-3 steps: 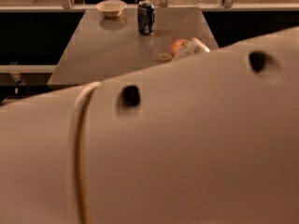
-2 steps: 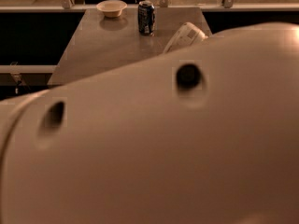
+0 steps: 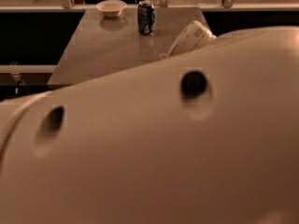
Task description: Pick blue chip bag from bottom drawer and place on counter
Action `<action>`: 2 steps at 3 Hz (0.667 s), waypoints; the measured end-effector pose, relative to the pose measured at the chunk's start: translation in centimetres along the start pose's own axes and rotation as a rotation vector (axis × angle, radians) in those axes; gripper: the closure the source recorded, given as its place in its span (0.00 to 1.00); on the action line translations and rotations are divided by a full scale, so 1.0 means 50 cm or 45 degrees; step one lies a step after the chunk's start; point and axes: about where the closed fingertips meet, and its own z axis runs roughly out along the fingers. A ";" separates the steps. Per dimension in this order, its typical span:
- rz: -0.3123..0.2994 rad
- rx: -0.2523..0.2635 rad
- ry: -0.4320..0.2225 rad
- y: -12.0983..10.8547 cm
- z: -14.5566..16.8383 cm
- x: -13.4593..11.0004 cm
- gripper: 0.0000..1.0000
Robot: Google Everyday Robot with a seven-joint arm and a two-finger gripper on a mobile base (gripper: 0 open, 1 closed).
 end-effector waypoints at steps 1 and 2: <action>0.000 0.000 0.000 0.000 0.000 0.000 1.00; 0.018 -0.025 -0.042 0.014 0.011 0.032 1.00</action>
Offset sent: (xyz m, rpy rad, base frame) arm -0.0058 0.0187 -0.0516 0.1317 0.0904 0.0639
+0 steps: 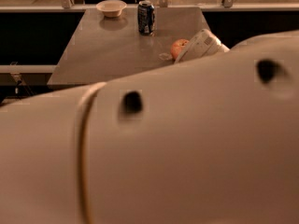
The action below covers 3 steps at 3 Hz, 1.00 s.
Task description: Pick blue chip bag from bottom drawer and place on counter
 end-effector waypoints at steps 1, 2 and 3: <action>-0.075 -0.095 -0.095 0.040 0.002 -0.021 1.00; -0.220 -0.204 -0.206 0.078 -0.040 -0.088 1.00; -0.242 -0.204 -0.259 0.085 -0.129 -0.085 1.00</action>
Offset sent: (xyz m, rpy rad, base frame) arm -0.1154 0.1285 0.1071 0.1901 0.0597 0.5397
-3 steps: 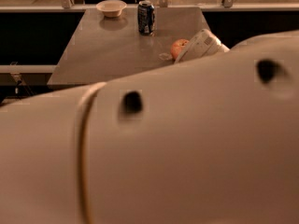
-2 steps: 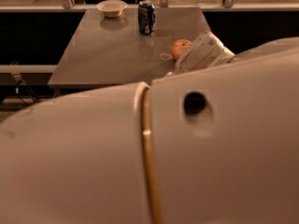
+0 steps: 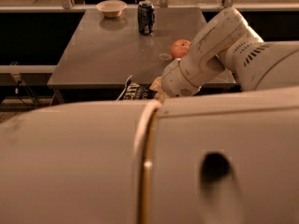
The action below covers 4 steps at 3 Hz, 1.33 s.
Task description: Pick blue chip bag from bottom drawer and place on counter
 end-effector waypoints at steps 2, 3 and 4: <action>0.011 -0.001 -0.004 0.006 -0.008 0.002 1.00; 0.011 -0.001 -0.004 0.006 -0.008 0.002 1.00; 0.052 0.050 -0.015 0.010 -0.037 0.041 1.00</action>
Offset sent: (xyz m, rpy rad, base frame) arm 0.0912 0.1212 0.2216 0.0020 -0.3763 -0.2967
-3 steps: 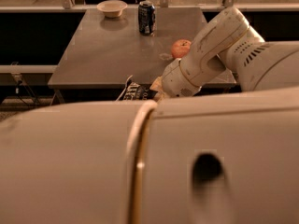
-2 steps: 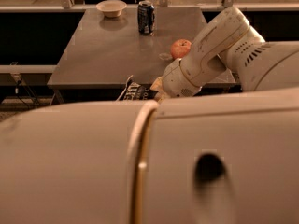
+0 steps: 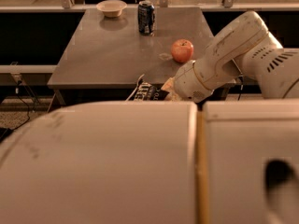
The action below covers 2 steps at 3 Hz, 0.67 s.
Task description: Pick blue chip bag from bottom drawer and place on counter
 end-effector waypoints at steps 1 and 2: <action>-0.001 0.066 -0.030 -0.025 -0.072 0.016 1.00; -0.013 0.135 -0.041 -0.077 -0.176 -0.026 1.00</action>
Offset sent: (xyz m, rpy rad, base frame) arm 0.0733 -0.0569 0.1874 0.0768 -0.1362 -0.0624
